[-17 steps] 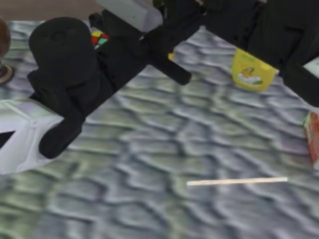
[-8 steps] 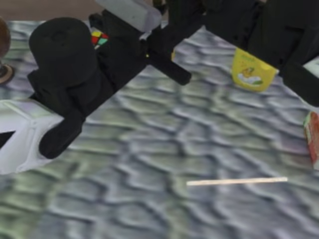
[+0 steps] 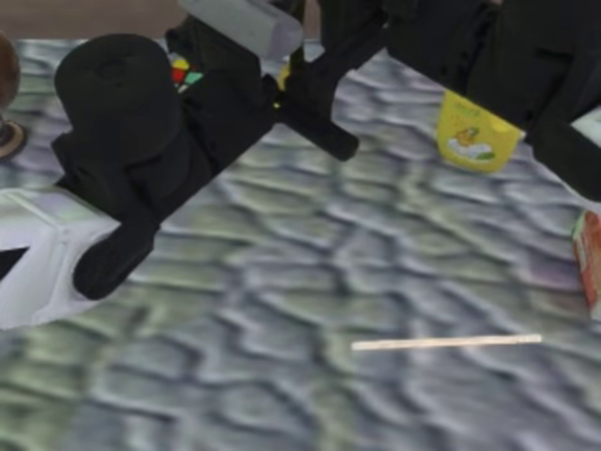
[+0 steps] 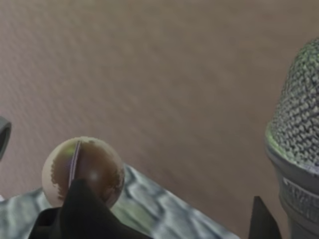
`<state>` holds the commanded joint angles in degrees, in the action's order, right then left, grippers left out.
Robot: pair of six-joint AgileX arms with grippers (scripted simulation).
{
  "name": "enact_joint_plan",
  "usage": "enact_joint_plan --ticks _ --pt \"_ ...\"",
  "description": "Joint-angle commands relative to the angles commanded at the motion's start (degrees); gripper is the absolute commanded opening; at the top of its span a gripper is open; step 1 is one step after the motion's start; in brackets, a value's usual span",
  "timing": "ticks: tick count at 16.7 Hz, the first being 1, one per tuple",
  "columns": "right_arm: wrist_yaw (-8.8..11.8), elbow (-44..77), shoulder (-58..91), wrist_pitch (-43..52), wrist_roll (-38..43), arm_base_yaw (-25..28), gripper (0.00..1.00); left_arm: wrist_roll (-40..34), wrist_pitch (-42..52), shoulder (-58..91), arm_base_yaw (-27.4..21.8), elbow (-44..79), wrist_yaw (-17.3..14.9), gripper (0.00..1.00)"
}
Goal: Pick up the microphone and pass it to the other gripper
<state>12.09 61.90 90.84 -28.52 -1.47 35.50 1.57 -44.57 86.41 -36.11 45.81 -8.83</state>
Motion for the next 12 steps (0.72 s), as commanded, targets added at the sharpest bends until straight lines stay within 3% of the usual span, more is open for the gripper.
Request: enact_joint_plan --ticks 5,12 --pt "-0.78 0.61 -0.61 -0.03 -0.59 -0.47 0.0 0.69 0.02 0.45 0.68 -0.9 0.92 1.0" --pt "5.1 -3.84 -5.37 0.03 -0.39 -5.82 0.0 0.57 2.51 -13.23 3.52 -11.86 -0.66 1.0"
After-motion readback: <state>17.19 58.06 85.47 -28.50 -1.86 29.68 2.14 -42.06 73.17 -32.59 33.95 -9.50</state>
